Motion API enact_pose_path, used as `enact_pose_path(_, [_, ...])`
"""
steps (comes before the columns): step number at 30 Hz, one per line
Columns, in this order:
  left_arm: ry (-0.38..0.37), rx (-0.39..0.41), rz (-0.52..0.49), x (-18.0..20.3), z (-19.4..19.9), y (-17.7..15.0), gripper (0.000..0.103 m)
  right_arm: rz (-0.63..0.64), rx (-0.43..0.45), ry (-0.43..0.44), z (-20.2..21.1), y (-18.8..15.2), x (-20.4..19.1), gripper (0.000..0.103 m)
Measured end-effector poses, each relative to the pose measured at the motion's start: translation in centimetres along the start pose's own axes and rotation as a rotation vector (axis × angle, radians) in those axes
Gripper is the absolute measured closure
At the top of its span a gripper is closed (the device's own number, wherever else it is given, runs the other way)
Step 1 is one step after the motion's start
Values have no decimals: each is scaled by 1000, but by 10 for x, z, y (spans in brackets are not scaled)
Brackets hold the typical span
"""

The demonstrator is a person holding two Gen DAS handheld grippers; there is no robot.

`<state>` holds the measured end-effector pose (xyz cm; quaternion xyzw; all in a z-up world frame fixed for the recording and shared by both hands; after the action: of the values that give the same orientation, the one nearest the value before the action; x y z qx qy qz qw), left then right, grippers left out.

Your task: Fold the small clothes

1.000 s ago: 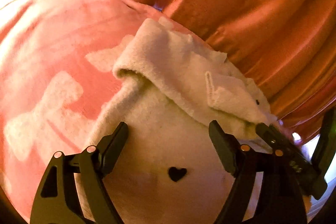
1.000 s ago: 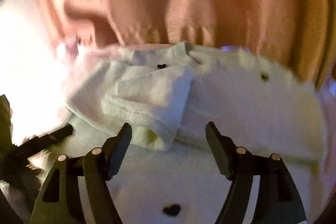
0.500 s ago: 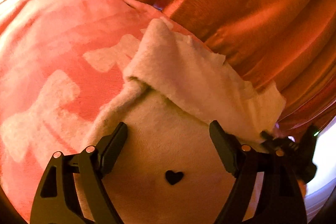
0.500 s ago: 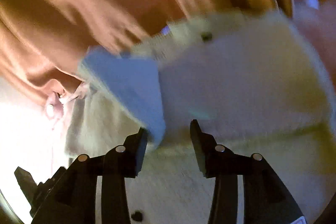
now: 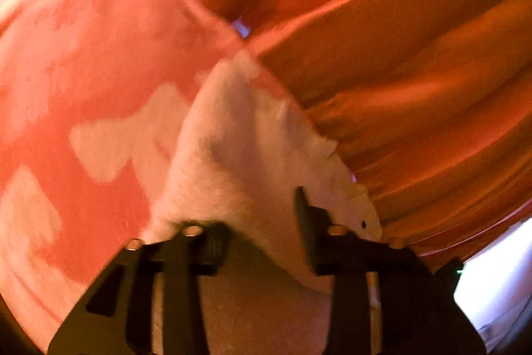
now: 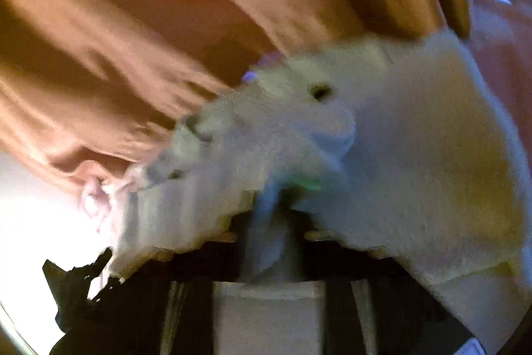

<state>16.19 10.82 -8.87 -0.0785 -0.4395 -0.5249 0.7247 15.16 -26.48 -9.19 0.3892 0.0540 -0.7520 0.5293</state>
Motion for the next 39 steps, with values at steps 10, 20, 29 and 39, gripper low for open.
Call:
enact_pose_path(10, [114, -8, -25, -27, -9, -7, 78, -119, -4, -15, 9, -21, 88, 103])
enact_pose_path(20, [127, -9, -52, -26, -9, -14, 77, 5, 4, -104, 24, -32, 49, 25])
enact_pose_path(29, [104, 42, -86, -9, 1, -5, 78, 97, 44, -14, 16, -13, 5, 94])
enact_pose_path(39, [141, -17, -53, -30, -18, -11, 84, 76, -8, -163, 5, -14, 69, 94])
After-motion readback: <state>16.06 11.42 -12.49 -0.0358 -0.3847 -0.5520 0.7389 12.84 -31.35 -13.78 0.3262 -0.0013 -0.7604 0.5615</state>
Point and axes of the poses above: each gripper's, at about its wrist camera, not at the fingertips, and z roughly against the way its jaws point, x to its right, y to its top, the point moved 8 cm from there along -z, roughly the way its jaws point, and after that the axes turned 13 degrees about -x, right-handed, at the moved point
